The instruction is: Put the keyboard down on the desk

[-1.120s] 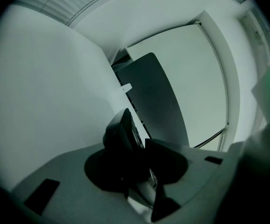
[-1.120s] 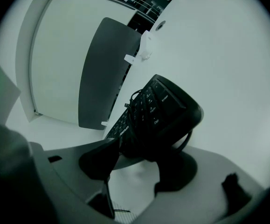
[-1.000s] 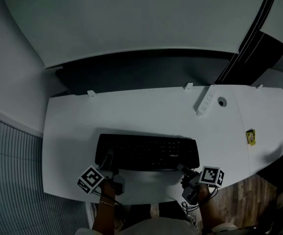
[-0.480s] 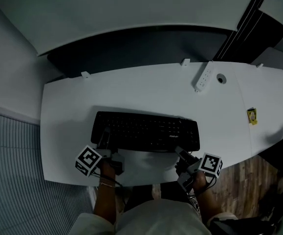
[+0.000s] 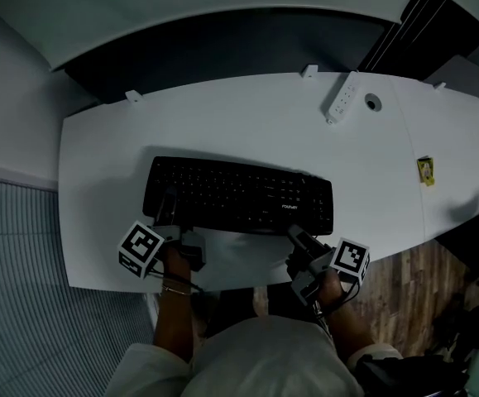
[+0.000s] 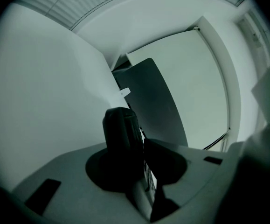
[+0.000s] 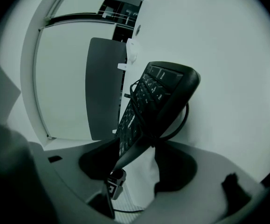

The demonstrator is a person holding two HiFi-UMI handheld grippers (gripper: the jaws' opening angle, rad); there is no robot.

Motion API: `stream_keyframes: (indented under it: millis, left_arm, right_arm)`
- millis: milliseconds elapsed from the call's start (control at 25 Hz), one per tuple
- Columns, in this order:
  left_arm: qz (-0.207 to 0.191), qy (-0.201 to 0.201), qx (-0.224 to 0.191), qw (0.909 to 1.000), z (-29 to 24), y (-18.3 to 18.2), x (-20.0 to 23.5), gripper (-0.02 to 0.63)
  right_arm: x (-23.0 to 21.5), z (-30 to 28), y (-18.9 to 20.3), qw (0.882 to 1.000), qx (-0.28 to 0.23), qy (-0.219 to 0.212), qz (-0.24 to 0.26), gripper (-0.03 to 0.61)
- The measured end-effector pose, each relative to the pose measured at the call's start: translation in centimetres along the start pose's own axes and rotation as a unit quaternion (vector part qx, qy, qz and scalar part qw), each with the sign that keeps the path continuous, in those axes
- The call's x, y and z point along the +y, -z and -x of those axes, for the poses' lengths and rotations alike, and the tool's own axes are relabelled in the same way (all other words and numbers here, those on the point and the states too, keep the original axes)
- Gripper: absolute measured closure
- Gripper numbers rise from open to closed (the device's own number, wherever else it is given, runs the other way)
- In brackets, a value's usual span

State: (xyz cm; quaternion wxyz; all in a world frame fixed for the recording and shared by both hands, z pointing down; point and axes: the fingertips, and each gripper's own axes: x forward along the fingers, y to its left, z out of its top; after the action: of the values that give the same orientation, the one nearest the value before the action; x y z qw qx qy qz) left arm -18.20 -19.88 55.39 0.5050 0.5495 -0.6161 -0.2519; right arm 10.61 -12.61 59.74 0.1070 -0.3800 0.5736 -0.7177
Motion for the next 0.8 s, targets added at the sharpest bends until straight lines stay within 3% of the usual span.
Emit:
stream_keyframes:
  millis: [160,320,440,640,800]
  left_arm:
    - [-0.006,-0.002,0.012,0.9999,0.5,0.8,-0.1,0.489]
    - [0.017,-0.012,0.0,0.9998,0.9,1.4,-0.4,0.491]
    - [0.026,-0.006,-0.014,0.9995,0.9,1.0,-1.2,0.495]
    - [0.021,0.007,-0.02,0.9996,1.0,0.9,-2.0,0.495]
    - [0.017,0.01,-0.017,0.9997,1.1,1.1,-2.1,0.495]
  right_arm:
    - [0.1,0.2,-1.6,1.0,-0.004,0.012,-0.009,0.356]
    - [0.9,0.4,-3.5,0.999,-0.025,0.015,-0.022,0.356]
    - [0.3,0.9,-1.9,0.999,-0.019,0.018,-0.039,0.357]
    - [-0.5,1.9,0.4,1.0,-0.002,0.015,-0.004,0.357]
    - [-0.2,1.3,1.1,1.0,-0.01,-0.001,-0.014,0.357]
